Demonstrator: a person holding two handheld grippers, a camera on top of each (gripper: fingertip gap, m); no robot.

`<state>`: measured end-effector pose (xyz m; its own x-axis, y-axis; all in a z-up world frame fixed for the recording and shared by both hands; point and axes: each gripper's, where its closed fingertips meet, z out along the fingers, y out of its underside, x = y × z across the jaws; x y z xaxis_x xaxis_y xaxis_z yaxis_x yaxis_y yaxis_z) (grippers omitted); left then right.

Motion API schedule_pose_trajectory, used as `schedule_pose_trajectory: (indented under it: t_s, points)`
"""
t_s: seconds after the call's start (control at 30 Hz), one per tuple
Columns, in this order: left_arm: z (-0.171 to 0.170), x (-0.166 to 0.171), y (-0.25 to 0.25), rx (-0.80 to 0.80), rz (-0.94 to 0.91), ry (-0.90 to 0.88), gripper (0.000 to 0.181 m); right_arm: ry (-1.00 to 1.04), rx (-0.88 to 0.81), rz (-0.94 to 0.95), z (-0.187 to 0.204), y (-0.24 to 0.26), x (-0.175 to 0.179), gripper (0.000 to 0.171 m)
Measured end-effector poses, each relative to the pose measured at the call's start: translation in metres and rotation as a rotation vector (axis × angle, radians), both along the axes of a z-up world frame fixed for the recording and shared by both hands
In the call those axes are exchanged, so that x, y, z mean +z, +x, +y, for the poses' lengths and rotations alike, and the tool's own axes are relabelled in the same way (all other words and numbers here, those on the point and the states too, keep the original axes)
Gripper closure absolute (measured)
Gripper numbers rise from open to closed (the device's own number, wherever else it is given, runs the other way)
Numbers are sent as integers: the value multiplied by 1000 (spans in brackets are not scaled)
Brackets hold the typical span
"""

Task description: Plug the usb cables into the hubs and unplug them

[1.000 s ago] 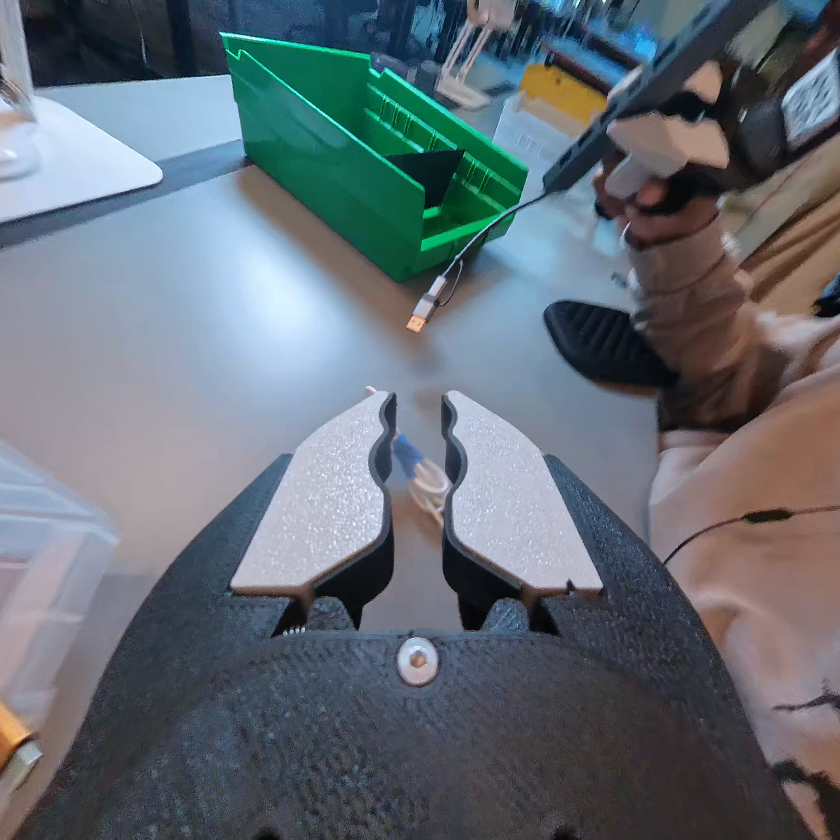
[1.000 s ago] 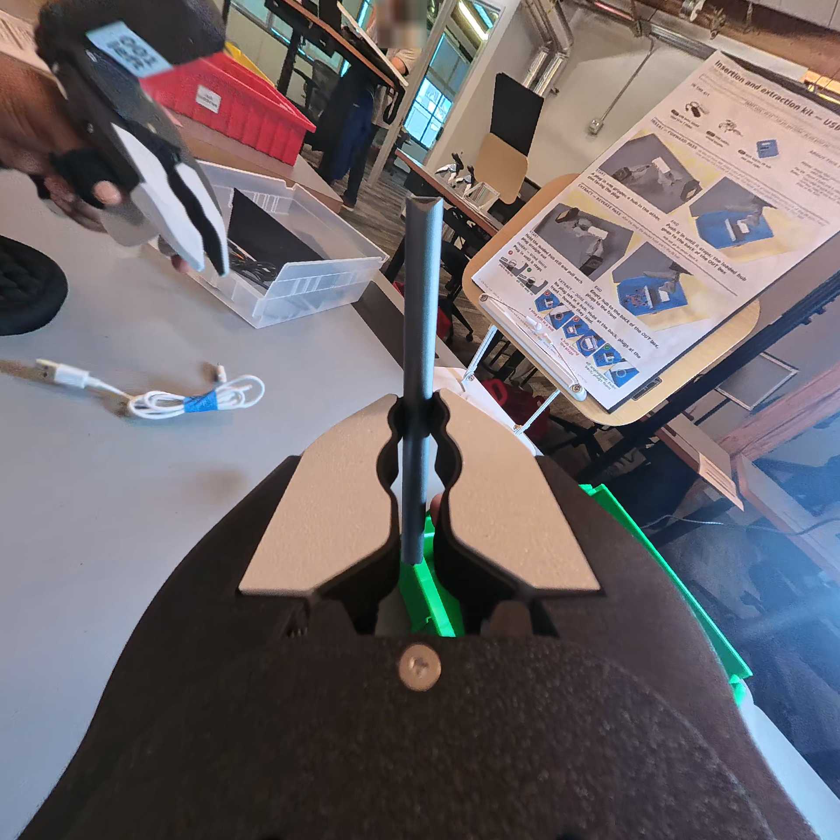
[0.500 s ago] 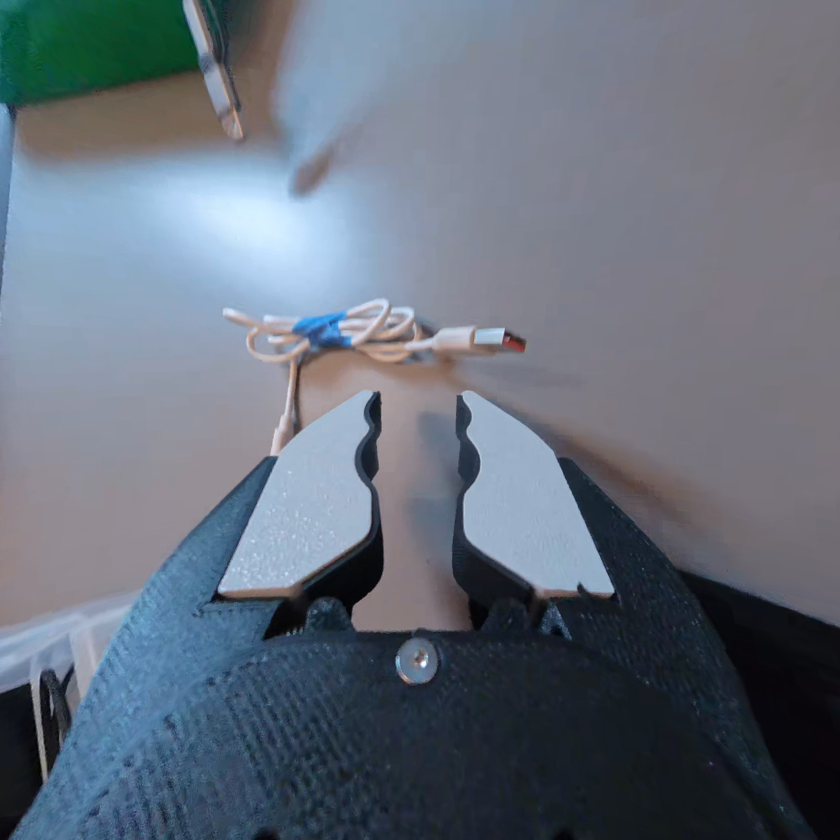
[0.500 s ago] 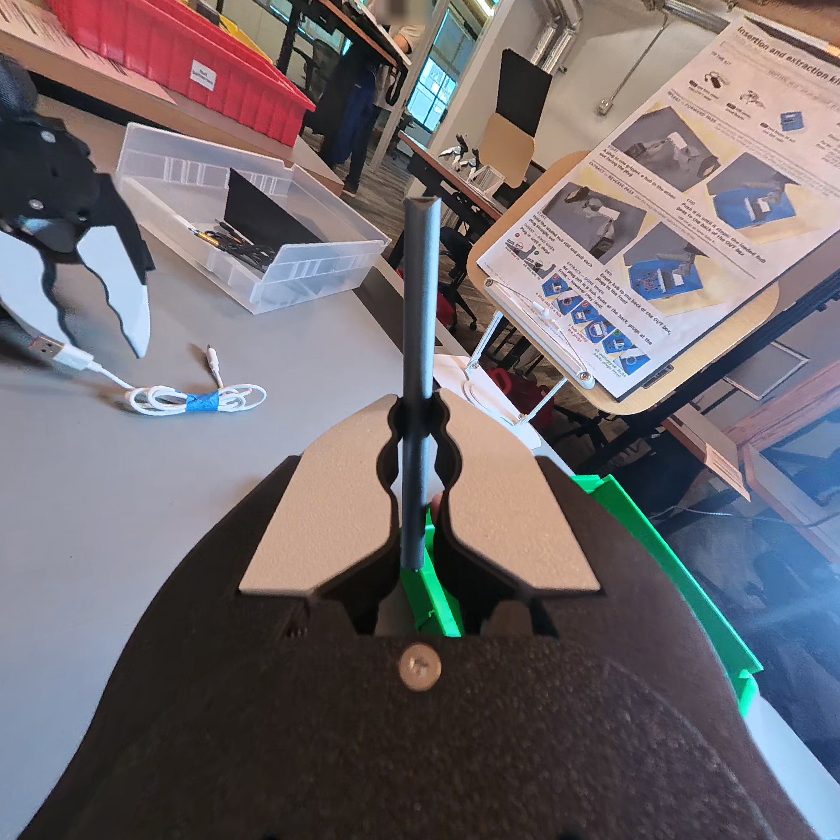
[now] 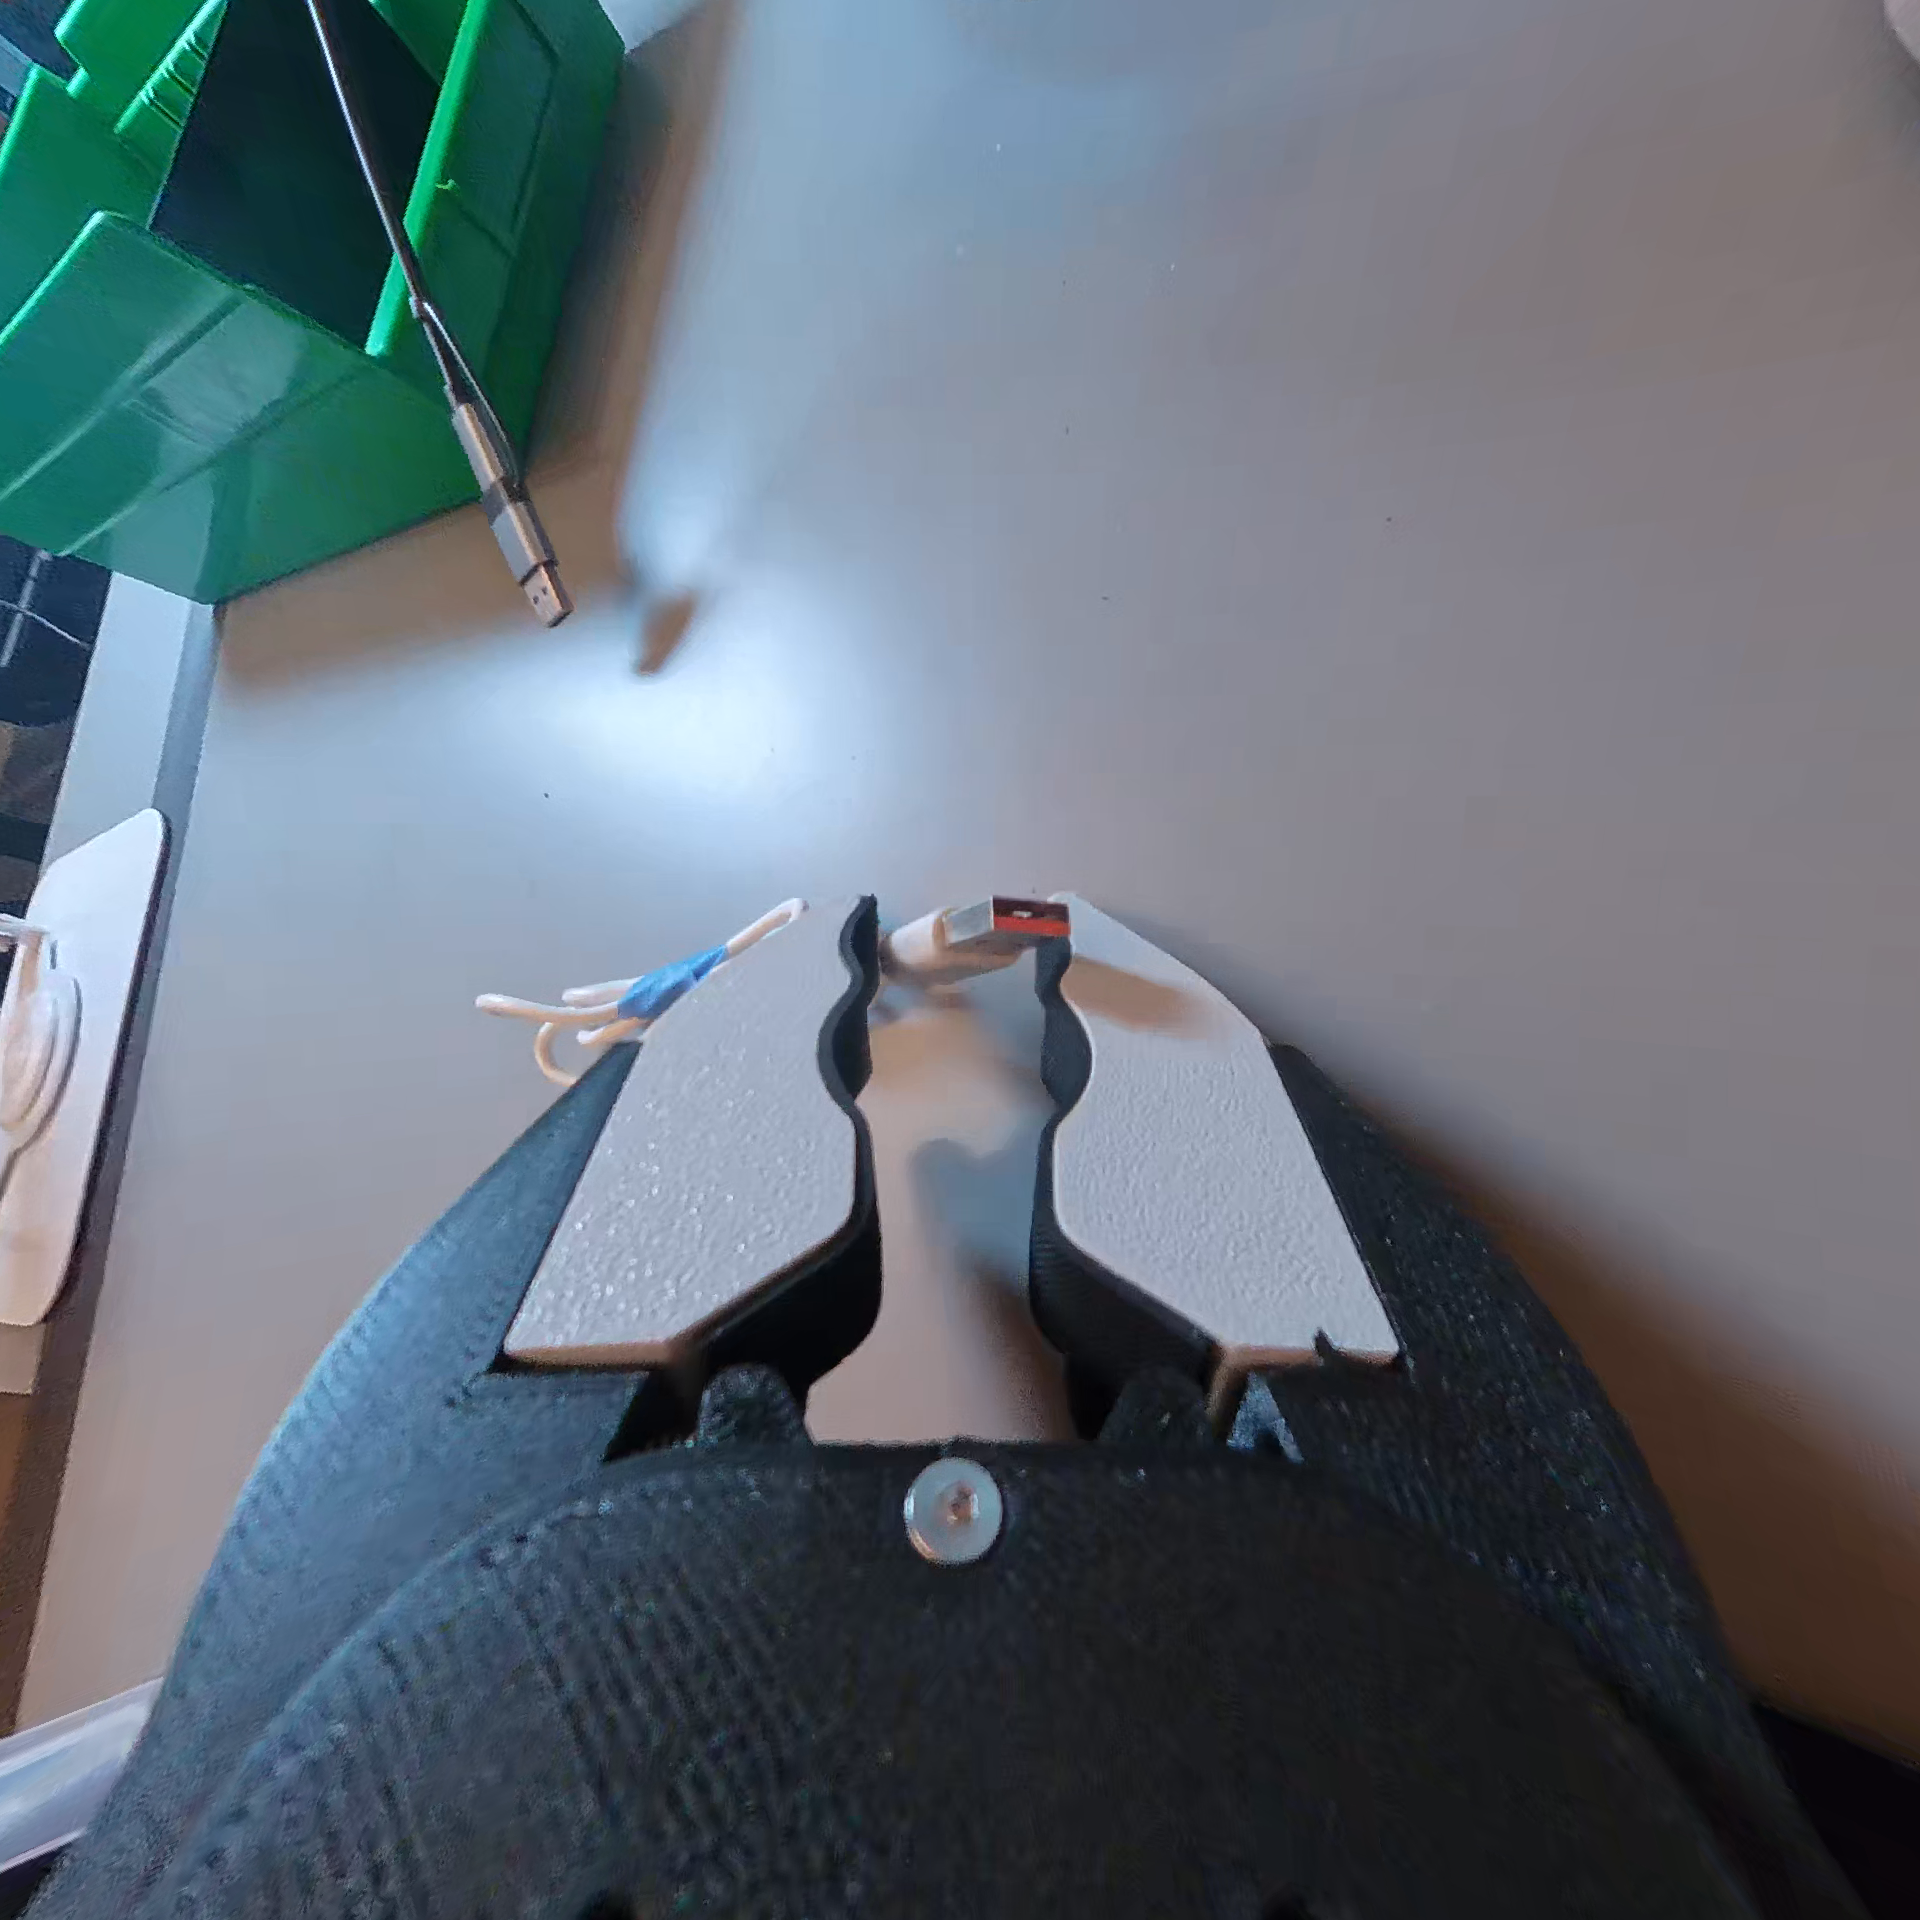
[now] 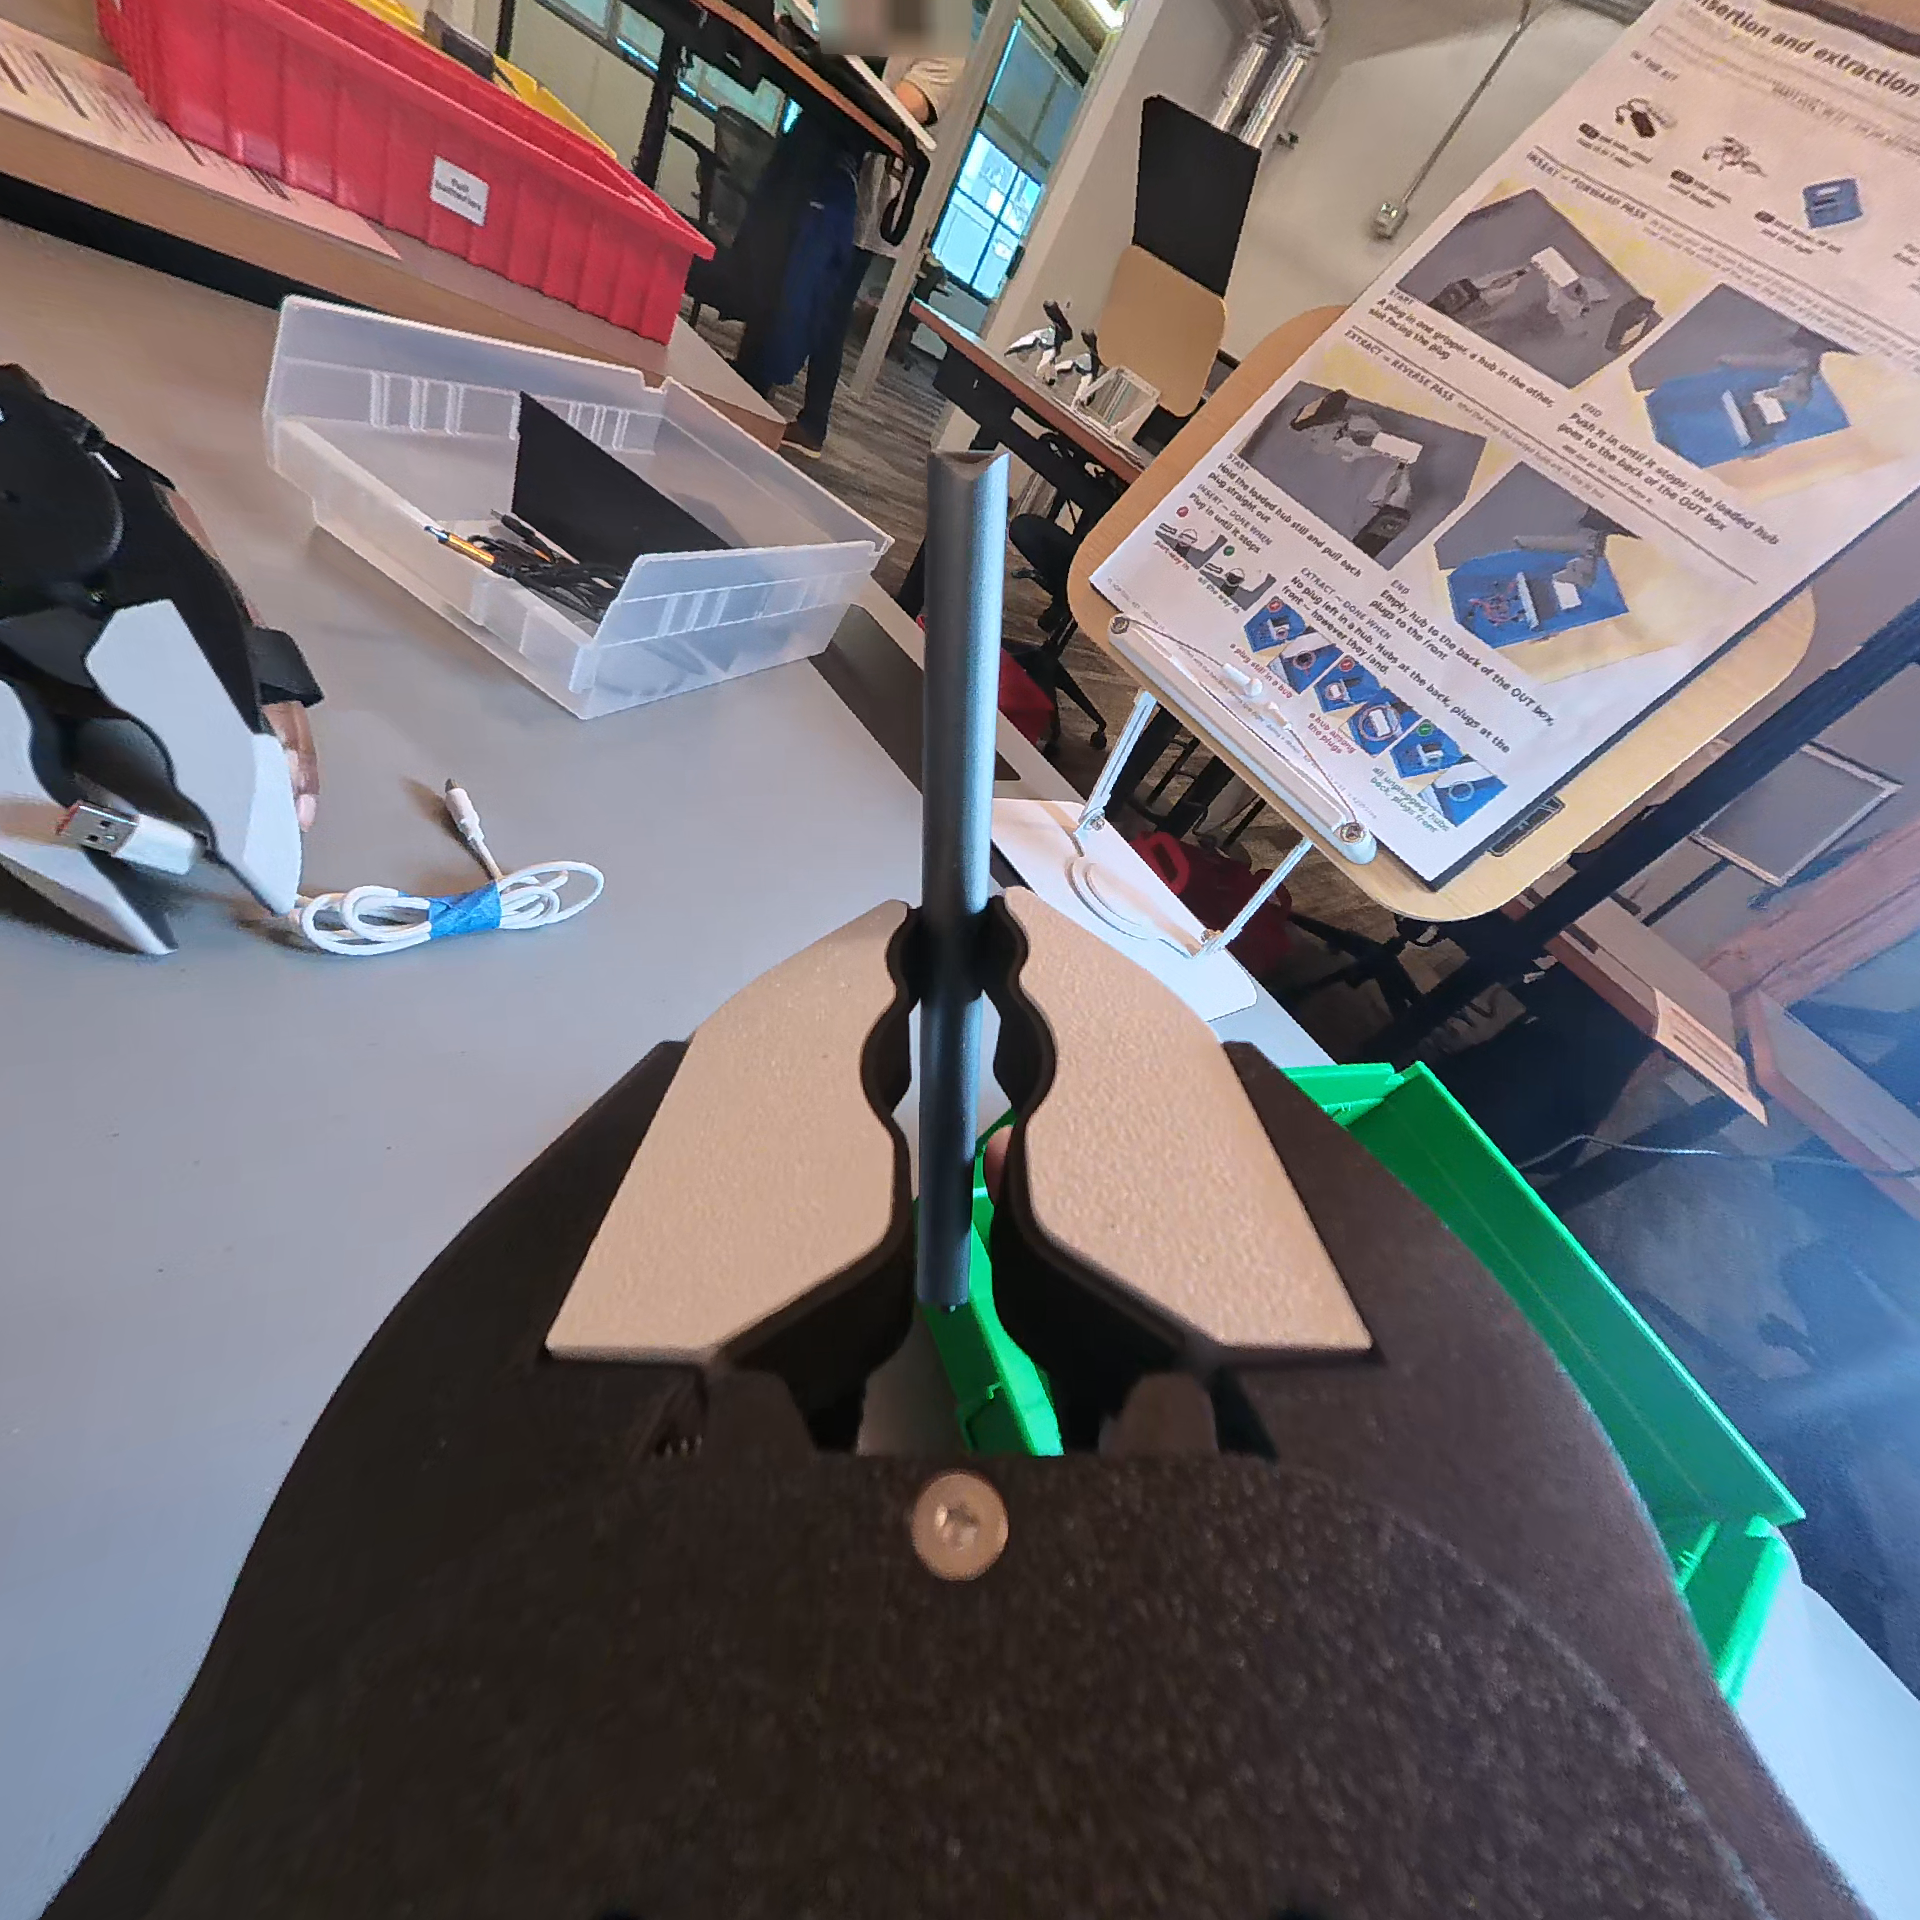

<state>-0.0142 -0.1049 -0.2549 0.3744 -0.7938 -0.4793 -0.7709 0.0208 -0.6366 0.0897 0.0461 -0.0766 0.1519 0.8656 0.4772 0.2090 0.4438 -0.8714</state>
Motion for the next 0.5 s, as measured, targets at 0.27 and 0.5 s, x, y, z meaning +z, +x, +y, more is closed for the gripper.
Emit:
schedule_pose_trajectory:
  t_s: [0.27, 0.5]
  points:
    - [14, 34, -8, 81, -103, 96, 167, 8, 9, -13, -1, -2, -4, 161]
    - [21, 71, -32, 199, -274, 198, 168, 21, 28, -23, -6, -5, -8, 161]
